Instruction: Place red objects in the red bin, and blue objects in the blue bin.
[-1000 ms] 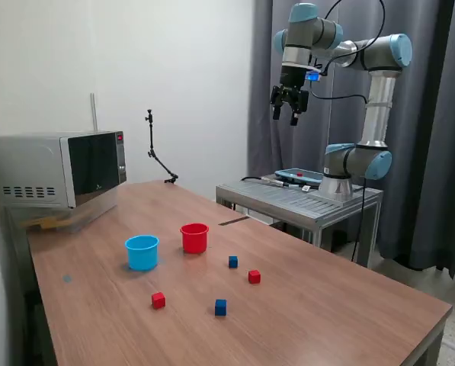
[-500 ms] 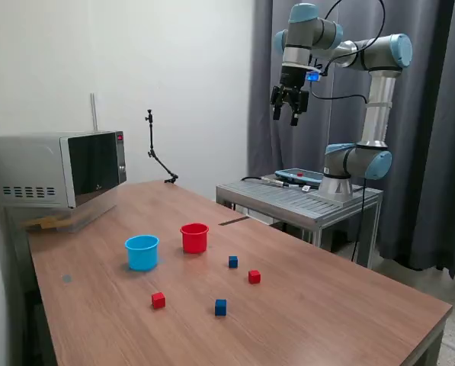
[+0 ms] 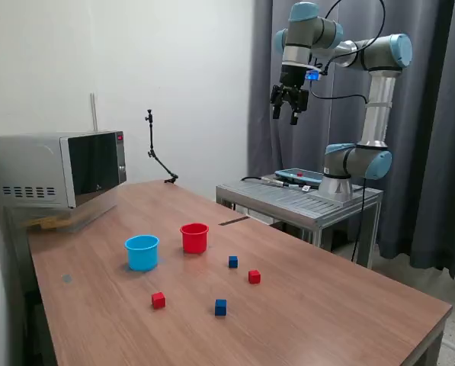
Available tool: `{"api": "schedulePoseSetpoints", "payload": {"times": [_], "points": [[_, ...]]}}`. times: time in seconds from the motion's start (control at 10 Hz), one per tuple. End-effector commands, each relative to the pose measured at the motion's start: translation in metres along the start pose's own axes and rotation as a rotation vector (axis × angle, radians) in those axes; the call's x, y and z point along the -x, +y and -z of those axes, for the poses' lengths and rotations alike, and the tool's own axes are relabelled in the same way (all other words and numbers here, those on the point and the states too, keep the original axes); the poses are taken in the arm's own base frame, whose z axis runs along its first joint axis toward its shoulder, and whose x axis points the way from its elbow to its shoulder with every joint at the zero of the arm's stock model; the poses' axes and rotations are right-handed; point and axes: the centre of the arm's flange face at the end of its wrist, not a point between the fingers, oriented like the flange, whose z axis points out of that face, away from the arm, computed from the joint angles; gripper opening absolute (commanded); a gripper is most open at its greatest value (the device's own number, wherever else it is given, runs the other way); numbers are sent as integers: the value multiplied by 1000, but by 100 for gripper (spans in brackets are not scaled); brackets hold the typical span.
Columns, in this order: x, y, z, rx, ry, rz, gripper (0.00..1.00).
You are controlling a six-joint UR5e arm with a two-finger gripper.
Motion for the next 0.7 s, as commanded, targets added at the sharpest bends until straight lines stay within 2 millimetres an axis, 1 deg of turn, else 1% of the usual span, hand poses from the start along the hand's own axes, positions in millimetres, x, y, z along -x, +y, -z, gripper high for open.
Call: {"api": "schedulePoseSetpoints", "payload": {"times": [0.0, 0.2, 0.3, 0.4, 0.6], "points": [[0, 1, 2, 3, 1, 0, 100], [-1, 2, -1, -6, 4, -1, 100], [-1, 6, -3, -11, 4, -2, 100], [-5, 14, -14, -33, 1, 3, 100], [-10, 32, -27, -56, -1, 6, 100]]}}
